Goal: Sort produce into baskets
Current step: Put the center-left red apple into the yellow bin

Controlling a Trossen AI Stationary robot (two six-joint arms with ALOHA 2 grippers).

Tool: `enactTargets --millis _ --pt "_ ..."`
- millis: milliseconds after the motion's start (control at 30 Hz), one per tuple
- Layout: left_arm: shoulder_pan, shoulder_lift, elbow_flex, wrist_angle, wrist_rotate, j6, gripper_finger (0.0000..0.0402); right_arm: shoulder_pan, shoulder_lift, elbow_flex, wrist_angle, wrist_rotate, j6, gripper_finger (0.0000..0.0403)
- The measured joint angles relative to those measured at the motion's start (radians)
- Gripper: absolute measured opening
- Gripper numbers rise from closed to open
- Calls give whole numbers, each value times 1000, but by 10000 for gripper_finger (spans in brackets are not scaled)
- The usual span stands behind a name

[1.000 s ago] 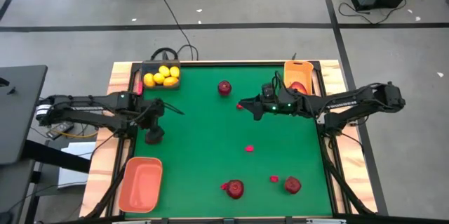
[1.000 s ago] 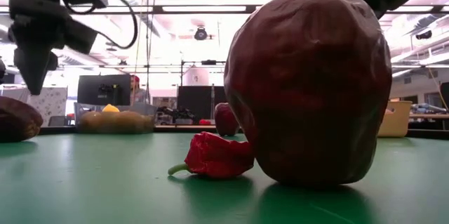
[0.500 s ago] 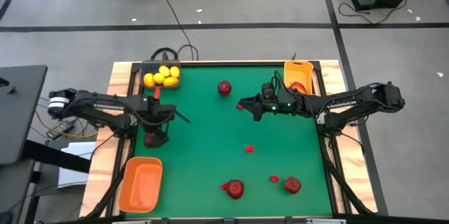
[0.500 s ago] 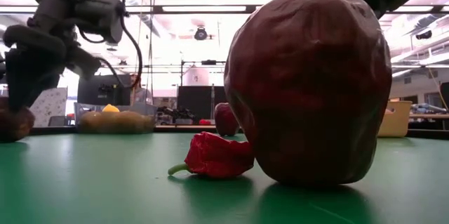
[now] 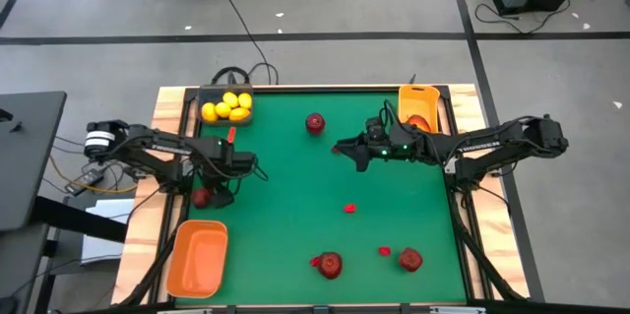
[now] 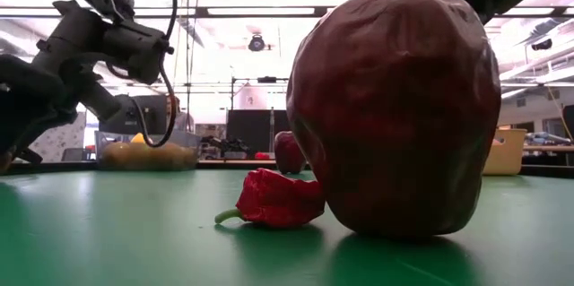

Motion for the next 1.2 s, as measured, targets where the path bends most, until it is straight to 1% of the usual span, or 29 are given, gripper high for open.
enactTargets --millis 100,233,333,433,533,633,733,800,867,933,1000,1100,1200 --pt "5 -9 18 4 -35 0 207 0 0 0 0 0 0 158" --pt "23 -19 52 26 -63 -3 203 -1 0 0 0 17 -15 158" --pt "38 -23 104 43 -80 -3 203 -9 0 0 0 27 -19 158" --pt "51 -22 185 68 -118 -2 202 -14 0 0 0 27 -16 158" --pt "68 -22 281 147 -150 6 202 -16 2 0 1 15 49 158" --pt "86 -22 382 280 -160 57 202 -19 26 0 19 -46 93 158" --pt "96 -22 472 450 -157 120 201 -12 69 -1 91 -122 94 163" --pt "100 -22 517 557 -137 166 201 -5 98 -1 185 -161 96 176" --pt "101 -22 552 643 -109 199 201 -3 122 0 291 -172 91 197" --pt "101 -22 568 740 -84 214 201 -5 142 0 384 -152 66 224" --pt "101 -23 571 812 -56 215 201 -9 150 0 437 -119 36 254" --pt "101 -22 571 868 -23 215 201 -17 149 3 454 -96 -7 299" --pt "101 -22 571 909 -17 224 201 -19 150 34 425 -133 -41 333"
